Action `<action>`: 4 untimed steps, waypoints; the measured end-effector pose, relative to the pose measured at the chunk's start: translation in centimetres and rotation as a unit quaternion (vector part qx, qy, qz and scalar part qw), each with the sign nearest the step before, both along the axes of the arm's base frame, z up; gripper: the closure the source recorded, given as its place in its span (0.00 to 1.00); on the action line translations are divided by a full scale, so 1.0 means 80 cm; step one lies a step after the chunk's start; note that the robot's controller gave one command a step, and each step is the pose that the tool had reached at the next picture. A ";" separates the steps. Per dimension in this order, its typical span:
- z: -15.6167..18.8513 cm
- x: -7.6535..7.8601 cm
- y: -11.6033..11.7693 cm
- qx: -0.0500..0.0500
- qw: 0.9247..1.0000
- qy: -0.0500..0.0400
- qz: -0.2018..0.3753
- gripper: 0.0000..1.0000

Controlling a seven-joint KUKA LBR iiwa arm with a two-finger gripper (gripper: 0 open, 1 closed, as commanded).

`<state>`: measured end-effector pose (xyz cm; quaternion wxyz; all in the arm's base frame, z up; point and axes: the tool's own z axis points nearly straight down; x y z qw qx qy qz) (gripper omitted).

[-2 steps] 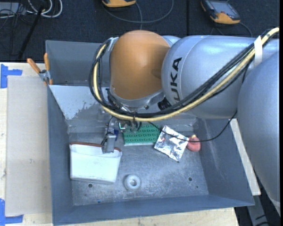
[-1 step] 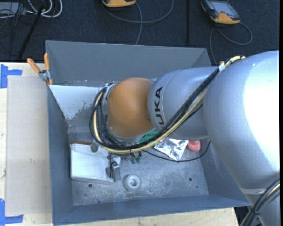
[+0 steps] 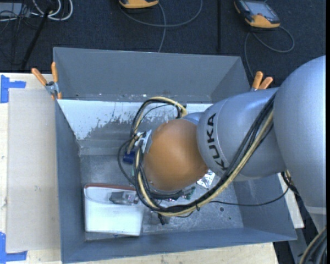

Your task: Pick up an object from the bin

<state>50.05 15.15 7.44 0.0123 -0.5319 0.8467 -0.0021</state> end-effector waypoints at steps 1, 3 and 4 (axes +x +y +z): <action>0.000 0.000 0.000 0.000 1.000 0.000 -0.002 1.00; 0.136 0.052 -0.038 -0.007 0.960 0.007 0.281 1.00; 0.180 -0.003 -0.065 -0.008 0.959 0.011 0.282 1.00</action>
Offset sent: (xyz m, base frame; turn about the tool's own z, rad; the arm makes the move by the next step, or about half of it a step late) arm 0.0000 0.0000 0.0000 0.0000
